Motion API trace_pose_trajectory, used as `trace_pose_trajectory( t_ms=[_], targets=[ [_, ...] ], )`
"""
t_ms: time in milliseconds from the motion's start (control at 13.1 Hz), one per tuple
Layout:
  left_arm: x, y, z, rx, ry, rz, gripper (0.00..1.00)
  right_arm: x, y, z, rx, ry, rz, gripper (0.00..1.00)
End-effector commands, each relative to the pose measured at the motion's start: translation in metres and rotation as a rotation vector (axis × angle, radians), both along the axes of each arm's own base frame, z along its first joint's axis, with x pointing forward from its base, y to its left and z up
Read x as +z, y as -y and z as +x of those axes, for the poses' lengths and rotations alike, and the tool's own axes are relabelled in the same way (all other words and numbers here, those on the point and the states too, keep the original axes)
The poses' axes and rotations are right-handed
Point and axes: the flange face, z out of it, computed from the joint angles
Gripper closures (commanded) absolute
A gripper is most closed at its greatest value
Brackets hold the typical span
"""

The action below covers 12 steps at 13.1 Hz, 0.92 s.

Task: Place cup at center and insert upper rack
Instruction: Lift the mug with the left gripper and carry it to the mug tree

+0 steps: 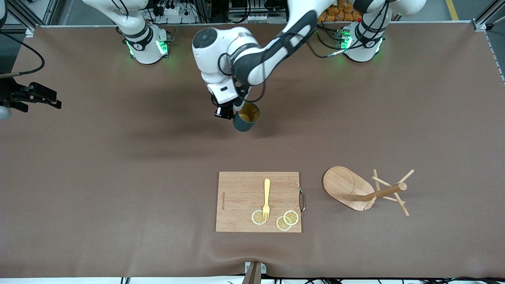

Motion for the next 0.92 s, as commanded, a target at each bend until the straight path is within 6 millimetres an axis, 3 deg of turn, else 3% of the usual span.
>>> trace_pose_trajectory(
  t_ms=[0,229,382,612,841],
  targets=[
    [0.072,-0.047,0.024,0.000,-0.066,-0.085,1.00,0.009,-0.002,-0.005,-0.002,0.011,0.007,0.00],
    [0.134,-0.118,0.072,-0.003,-0.151,-0.208,1.00,0.012,-0.002,-0.006,-0.002,0.017,0.007,0.00],
    [0.160,-0.179,0.110,-0.034,-0.221,-0.310,1.00,0.021,-0.003,-0.007,-0.005,0.034,0.007,0.00],
    [0.175,-0.281,0.164,-0.067,-0.322,-0.499,1.00,0.027,-0.009,-0.011,0.000,0.046,0.005,0.00],
    [0.165,-0.367,0.202,-0.098,-0.359,-0.634,1.00,0.036,-0.012,-0.015,0.011,0.063,0.004,0.00]
  ],
)
